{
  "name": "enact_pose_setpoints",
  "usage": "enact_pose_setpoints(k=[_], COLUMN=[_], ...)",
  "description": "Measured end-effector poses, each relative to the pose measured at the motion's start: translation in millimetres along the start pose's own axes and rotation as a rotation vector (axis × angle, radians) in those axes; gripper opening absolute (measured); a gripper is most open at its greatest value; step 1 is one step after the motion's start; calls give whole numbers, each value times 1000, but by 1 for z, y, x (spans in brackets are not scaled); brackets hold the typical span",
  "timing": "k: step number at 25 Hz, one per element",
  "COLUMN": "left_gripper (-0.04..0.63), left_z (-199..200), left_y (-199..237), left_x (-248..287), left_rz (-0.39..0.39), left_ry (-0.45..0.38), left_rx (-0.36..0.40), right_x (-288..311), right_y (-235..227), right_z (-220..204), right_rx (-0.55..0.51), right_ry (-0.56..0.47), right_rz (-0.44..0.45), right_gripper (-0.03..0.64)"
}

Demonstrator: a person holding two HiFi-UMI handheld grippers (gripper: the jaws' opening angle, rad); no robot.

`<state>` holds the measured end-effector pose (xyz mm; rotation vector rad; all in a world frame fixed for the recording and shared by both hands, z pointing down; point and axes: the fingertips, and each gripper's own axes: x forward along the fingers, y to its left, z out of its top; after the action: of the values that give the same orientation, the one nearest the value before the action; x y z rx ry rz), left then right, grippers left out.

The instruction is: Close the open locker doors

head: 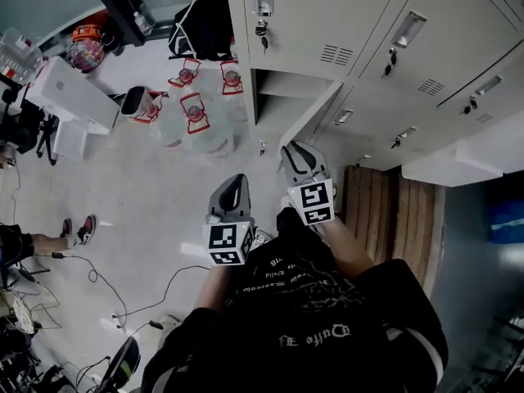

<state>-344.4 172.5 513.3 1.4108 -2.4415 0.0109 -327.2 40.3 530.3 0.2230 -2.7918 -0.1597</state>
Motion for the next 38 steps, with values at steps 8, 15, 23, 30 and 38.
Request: enact_pose_setpoints(k=[8,15,23,30,38], left_gripper=[8,8,8,8,8], left_z=[1,10,18,22,26], left_y=[7,30,62,78,90], left_x=[11,24,42,62,77], left_rz=[17,60,116,149,198], left_ry=[0,-4,-7,4,11], left_rx=[-21,-40,-65,-82,-94], right_x=[48,86,125,155,182], right_y=[6,8,-2,-12,-29], right_z=[16,25,37,37,36], right_rx=[-41,-49,-78,-80,-100], right_ry=[-2,-6,2,28,46], right_rz=[15,5,21,43,55], right_gripper=[80,15,14,14,14])
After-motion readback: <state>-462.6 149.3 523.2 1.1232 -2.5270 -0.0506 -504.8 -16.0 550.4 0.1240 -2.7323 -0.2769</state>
